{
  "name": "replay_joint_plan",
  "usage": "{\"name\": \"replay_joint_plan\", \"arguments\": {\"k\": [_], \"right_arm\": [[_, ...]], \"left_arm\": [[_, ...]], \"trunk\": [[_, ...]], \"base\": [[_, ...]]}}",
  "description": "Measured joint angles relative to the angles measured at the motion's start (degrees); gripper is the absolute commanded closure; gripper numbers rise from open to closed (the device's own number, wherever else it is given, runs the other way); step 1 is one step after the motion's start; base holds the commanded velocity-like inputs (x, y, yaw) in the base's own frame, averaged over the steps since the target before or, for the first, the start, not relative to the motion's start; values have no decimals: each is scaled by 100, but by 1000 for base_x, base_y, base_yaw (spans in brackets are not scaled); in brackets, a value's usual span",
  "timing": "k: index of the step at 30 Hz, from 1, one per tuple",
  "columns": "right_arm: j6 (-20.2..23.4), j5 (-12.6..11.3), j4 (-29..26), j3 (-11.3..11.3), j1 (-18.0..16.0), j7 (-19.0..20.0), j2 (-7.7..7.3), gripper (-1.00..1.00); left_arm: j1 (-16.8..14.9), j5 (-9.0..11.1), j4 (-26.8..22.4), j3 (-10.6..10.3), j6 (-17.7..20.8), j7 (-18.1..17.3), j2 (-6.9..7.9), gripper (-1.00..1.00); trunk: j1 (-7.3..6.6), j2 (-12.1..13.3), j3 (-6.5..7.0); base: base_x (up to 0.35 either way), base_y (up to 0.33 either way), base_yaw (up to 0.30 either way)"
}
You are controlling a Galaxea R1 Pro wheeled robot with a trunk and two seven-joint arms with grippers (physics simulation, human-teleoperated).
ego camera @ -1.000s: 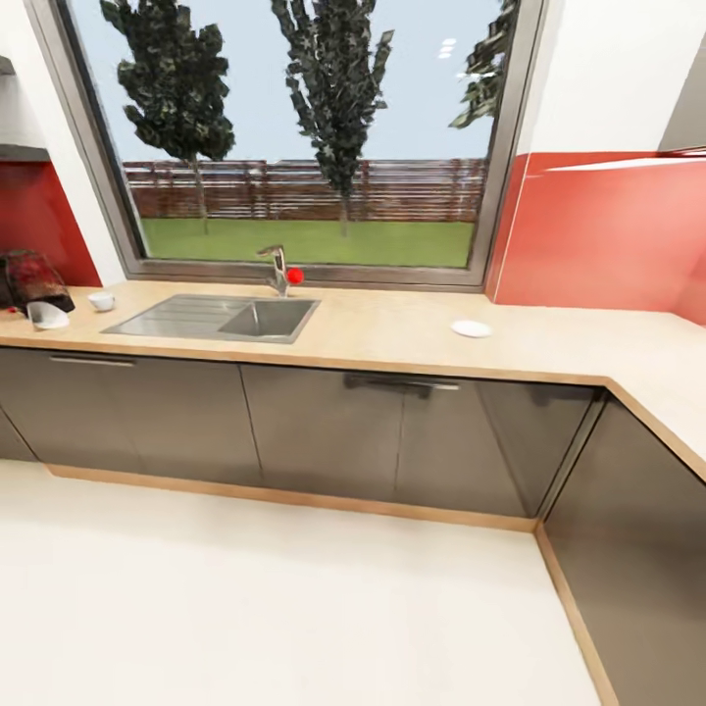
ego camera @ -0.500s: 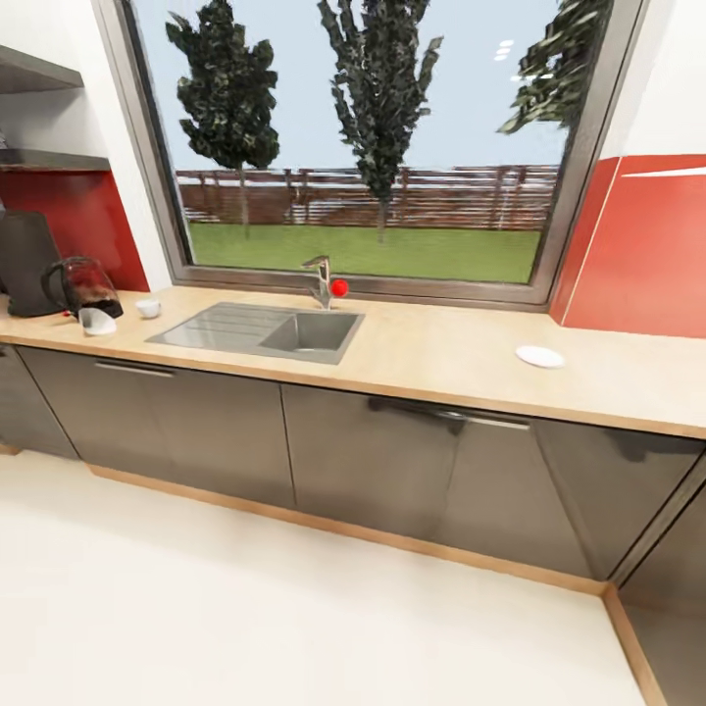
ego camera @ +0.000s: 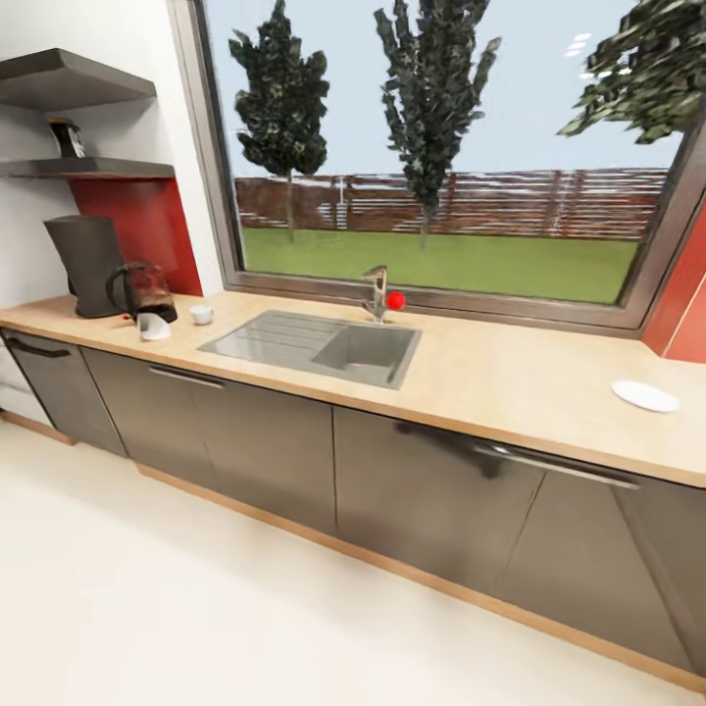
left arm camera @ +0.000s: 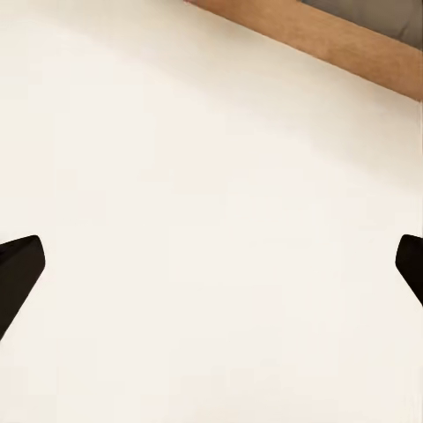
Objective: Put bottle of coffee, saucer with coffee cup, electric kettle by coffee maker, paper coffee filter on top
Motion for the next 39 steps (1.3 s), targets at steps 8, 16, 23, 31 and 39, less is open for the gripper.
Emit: {"name": "replay_joint_plan", "arguments": {"k": [8, 16, 23, 31, 39], "right_arm": [[0, 0, 0, -3, 0, 1, -8, -100], [0, 0, 0, -3, 0, 2, -8, -100], [0, 0, 0, -6, 0, 1, -8, -100], [-2, 0, 0, -13, 0, 1, -26, -100], [-1009, -8, 42, 0, 0, 2, -34, -100]], "left_arm": [[0, 0, 0, 0, 0, -2, 0, -100], [0, 0, 0, 0, 0, -1, 0, -100], [0, -1, 0, 0, 0, -3, 0, -100], [0, -3, -21, -1, 0, -3, -56, -100], [0, -35, -12, 9, -362, -3, -338, -100]], "trunk": [[0, 0, 45], [0, 0, 90], [0, 0, 130], [1, 0, 161], [3, 0, 161]], "base": [[268, 225, 258], [241, 239, 258], [238, 241, 258], [238, 242, 142], [135, 287, 2]]}}
